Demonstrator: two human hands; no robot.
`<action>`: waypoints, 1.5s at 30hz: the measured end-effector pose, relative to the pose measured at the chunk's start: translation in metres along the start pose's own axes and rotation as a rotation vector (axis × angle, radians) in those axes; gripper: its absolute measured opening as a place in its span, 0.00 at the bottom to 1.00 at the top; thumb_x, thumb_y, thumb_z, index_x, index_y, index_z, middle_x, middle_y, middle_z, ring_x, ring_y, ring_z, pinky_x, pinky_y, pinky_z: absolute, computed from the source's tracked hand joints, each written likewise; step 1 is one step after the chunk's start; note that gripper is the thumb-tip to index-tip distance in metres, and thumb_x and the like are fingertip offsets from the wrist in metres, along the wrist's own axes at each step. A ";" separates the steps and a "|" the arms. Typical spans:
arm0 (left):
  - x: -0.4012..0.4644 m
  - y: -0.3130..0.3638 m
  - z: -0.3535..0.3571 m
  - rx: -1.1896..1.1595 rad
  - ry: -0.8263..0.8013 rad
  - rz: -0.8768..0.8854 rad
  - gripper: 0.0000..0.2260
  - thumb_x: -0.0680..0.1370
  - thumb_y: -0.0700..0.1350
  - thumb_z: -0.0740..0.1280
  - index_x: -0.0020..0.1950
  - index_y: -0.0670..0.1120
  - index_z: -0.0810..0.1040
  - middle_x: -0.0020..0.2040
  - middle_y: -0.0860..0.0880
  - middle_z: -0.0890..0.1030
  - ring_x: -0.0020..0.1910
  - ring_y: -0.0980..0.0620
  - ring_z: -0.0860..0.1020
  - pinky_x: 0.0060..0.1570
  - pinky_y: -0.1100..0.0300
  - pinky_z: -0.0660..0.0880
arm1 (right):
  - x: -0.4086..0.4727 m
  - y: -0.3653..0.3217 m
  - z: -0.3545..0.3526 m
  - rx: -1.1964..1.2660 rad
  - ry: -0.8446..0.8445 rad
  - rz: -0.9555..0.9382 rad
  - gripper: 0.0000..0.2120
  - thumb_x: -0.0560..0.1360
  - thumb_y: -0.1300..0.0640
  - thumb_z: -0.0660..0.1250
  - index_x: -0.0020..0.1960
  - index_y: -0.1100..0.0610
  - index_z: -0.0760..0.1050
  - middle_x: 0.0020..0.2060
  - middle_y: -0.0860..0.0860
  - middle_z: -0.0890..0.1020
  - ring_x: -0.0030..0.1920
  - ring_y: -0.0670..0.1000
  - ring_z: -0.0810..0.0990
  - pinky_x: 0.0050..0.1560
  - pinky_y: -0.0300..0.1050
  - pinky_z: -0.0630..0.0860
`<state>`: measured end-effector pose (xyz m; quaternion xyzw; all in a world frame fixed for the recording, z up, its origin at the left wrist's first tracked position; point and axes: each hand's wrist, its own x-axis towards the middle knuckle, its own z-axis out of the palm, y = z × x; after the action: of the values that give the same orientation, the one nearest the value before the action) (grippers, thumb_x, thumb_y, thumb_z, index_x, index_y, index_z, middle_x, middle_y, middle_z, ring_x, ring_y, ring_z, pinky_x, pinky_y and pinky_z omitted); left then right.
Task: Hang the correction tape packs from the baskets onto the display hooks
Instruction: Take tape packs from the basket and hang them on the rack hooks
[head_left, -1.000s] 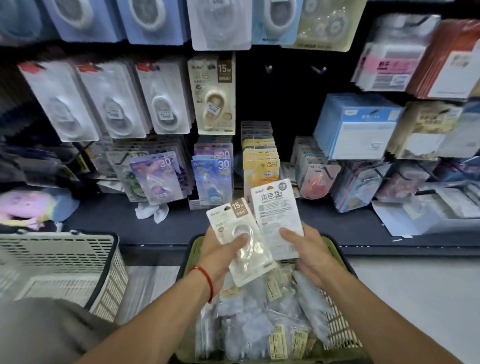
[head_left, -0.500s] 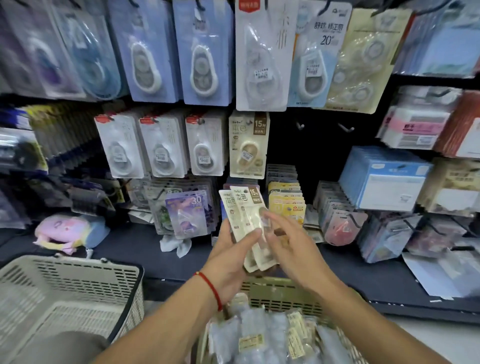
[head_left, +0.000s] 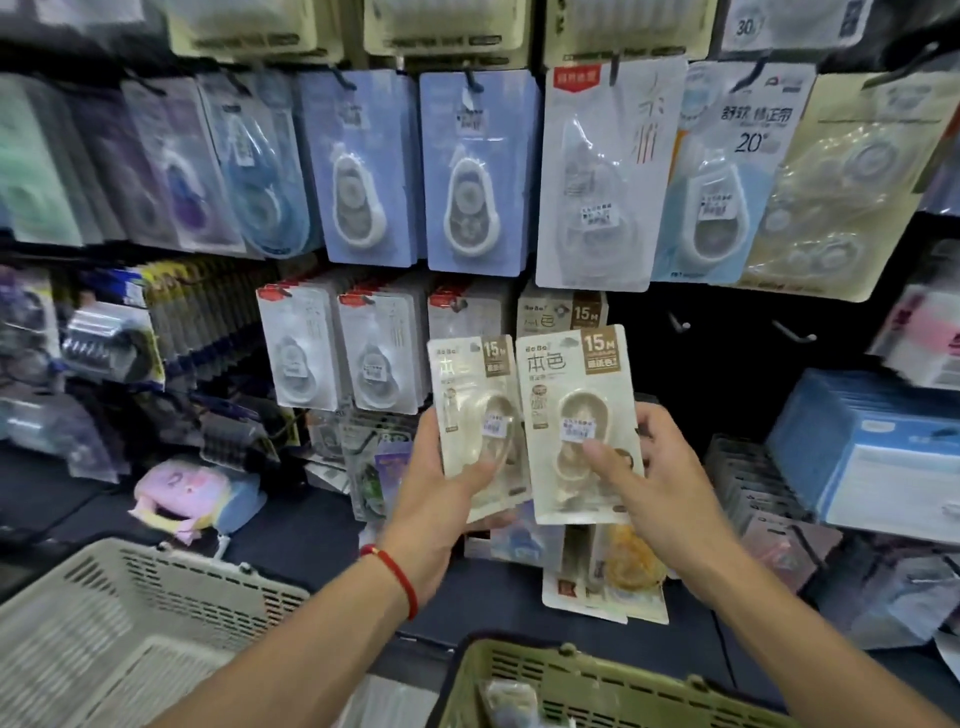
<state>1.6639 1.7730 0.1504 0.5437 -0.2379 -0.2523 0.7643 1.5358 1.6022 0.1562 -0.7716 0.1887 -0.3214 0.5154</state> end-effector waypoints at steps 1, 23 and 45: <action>0.002 0.000 -0.004 0.028 0.047 0.033 0.23 0.82 0.41 0.71 0.68 0.66 0.73 0.63 0.55 0.85 0.57 0.45 0.86 0.45 0.42 0.86 | 0.002 0.001 0.003 0.014 0.009 -0.023 0.16 0.77 0.41 0.73 0.62 0.38 0.72 0.56 0.36 0.84 0.57 0.40 0.84 0.60 0.57 0.82; 0.009 0.009 -0.012 0.113 0.243 0.220 0.15 0.83 0.42 0.69 0.63 0.59 0.71 0.58 0.52 0.85 0.47 0.42 0.88 0.26 0.55 0.80 | 0.022 0.003 0.025 -0.325 0.097 -0.047 0.24 0.85 0.45 0.63 0.79 0.49 0.65 0.74 0.49 0.71 0.73 0.48 0.71 0.72 0.47 0.69; 0.015 -0.013 0.028 0.019 -0.029 0.208 0.31 0.81 0.37 0.72 0.81 0.52 0.67 0.59 0.45 0.86 0.52 0.44 0.87 0.41 0.54 0.85 | 0.007 -0.003 0.032 0.131 0.260 -0.059 0.14 0.81 0.57 0.71 0.64 0.47 0.74 0.43 0.47 0.86 0.40 0.47 0.86 0.31 0.39 0.81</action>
<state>1.6557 1.7394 0.1476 0.5195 -0.3066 -0.1771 0.7777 1.5632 1.6210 0.1525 -0.6935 0.2099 -0.4453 0.5261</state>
